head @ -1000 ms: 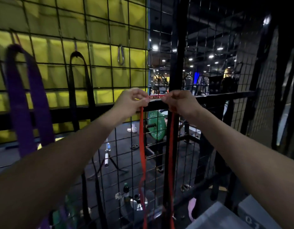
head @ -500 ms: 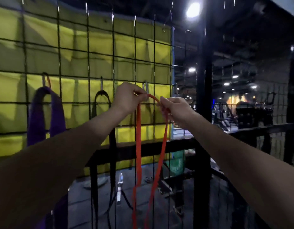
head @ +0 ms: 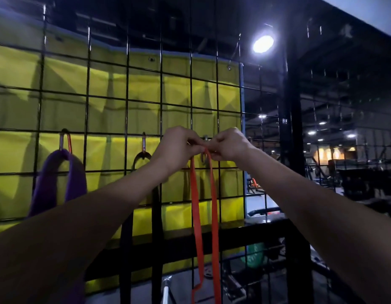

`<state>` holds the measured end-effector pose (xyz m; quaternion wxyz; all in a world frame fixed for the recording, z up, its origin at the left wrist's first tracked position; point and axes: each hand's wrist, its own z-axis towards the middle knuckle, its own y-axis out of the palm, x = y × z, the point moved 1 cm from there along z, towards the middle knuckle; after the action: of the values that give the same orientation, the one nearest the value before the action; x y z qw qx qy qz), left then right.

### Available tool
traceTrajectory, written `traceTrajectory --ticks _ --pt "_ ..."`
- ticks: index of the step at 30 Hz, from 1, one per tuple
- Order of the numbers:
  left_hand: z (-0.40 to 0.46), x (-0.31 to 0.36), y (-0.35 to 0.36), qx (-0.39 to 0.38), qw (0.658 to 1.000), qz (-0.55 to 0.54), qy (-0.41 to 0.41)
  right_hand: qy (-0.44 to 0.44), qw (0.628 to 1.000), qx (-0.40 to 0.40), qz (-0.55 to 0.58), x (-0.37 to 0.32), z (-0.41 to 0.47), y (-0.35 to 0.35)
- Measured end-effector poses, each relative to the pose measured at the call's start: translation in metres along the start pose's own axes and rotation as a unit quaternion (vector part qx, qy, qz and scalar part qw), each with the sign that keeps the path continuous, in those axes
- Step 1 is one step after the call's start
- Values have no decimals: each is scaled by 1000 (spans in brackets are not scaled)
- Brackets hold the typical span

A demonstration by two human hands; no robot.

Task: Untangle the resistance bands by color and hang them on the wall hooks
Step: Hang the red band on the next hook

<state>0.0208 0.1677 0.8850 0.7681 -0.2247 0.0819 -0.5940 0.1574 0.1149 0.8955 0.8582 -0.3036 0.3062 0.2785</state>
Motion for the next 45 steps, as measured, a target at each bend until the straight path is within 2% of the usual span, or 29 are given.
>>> traceTrajectory --ticks 8,14,22,27,33,36,38,45 --pt "-3 0 -5 7 1000 -12 6 17 999 -25 18 -8 -1 4" --pt "-2 3 -2 21 999 -27 2 13 999 -6 42 -9 -2 6" --pt "-5 2 -2 22 1000 -8 18 13 998 -21 63 -7 1 5" --pt "-9 -1 -3 37 999 -22 13 52 990 -50 121 -4 -2 6" --pt "-8 -3 -4 51 998 -44 -16 136 988 -42 62 -16 1 4" --pt "-8 -3 -4 55 996 -58 -31 156 983 -82 57 -24 -1 3" --pt "-8 -4 -3 58 996 -67 -34 153 982 -97 52 -26 0 2" --pt "-7 -5 -5 51 996 -62 -31 80 993 -76 35 -19 5 3"
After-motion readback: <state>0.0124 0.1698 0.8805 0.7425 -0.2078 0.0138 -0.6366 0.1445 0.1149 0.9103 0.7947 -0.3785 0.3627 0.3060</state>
